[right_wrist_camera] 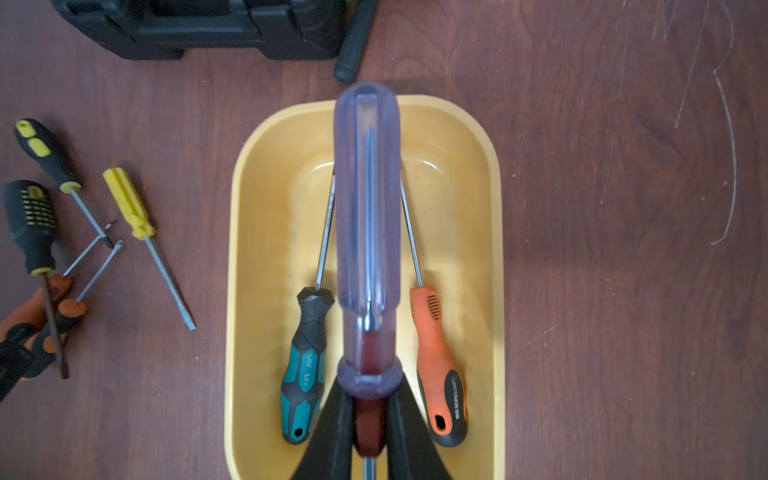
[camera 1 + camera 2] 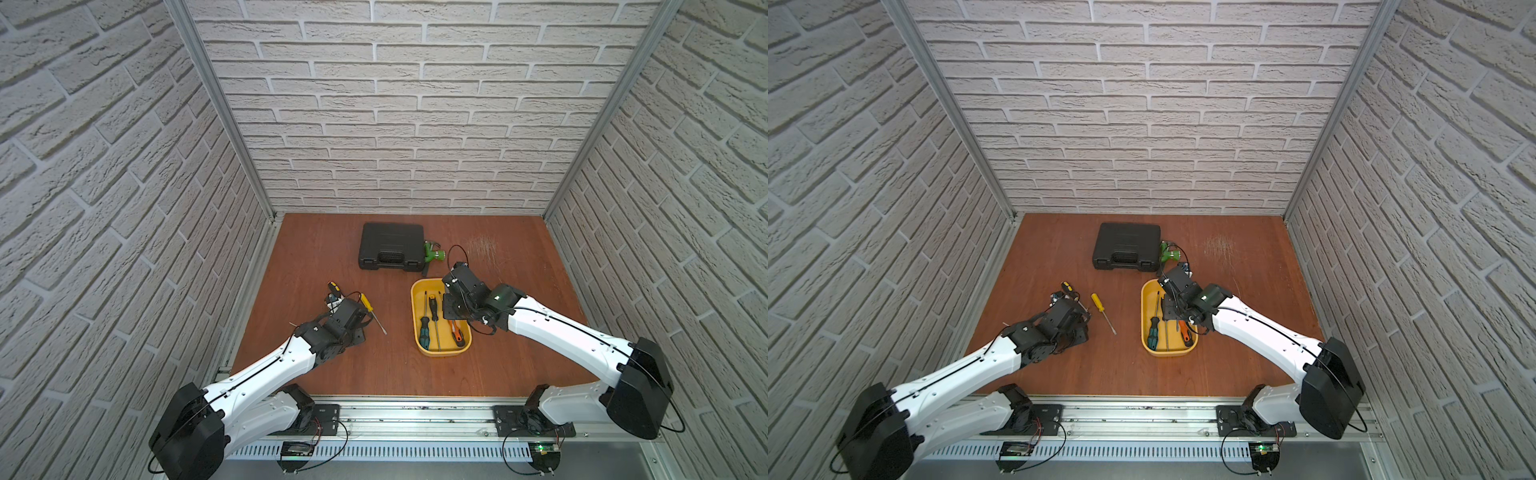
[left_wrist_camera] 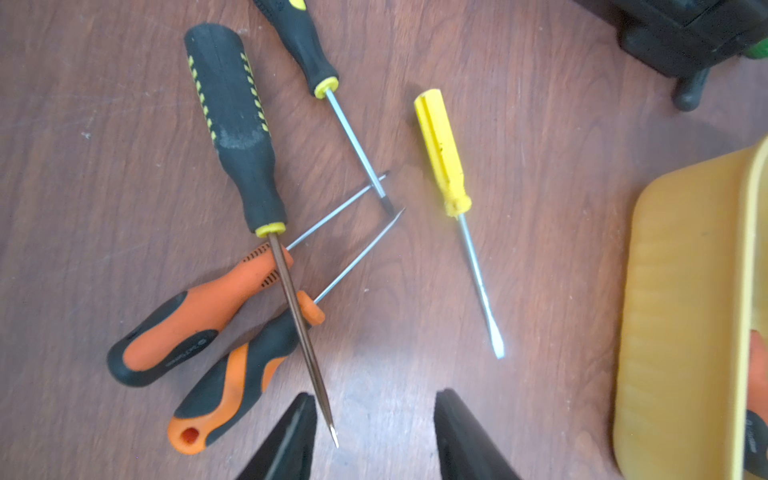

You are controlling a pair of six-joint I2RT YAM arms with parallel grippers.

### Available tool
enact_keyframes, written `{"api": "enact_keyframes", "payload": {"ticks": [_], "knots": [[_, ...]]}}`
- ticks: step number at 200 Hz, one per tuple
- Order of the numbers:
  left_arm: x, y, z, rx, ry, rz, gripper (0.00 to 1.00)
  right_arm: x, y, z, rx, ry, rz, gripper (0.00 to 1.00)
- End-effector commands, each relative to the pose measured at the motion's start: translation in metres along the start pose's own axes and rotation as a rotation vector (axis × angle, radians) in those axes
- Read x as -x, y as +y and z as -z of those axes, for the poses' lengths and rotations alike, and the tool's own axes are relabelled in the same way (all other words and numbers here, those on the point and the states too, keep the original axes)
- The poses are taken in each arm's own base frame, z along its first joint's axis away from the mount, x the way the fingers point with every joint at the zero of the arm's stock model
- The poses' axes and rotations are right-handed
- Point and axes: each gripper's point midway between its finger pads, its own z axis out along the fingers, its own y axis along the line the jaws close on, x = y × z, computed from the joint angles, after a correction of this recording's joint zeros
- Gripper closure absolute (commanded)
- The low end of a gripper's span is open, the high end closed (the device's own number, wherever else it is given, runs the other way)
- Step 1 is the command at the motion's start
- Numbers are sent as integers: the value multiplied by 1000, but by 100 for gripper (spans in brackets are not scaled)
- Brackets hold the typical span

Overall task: Put the screwdriver on the desktop into the storage box
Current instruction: Place the screwdriver in the storage box.

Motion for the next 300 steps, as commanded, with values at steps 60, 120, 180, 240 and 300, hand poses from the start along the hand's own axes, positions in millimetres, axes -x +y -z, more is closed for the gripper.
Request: {"api": "enact_keyframes", "payload": {"ticks": [60,120,180,240,300], "knots": [[3,11,6,11,-32,23,49,-12,2,-44,-23,71,-2,98],[2,14,5,8,-33,41,48,-17,-2,-55,-52,93,13,98],[1,15,3,4,-21,54,48,-27,-7,-71,-83,123,20,95],[0,16,4,4,-19,59,48,-30,-7,-77,-90,133,28,82],[2,16,4,4,-24,60,48,-20,-8,-61,-76,95,26,64]]}}
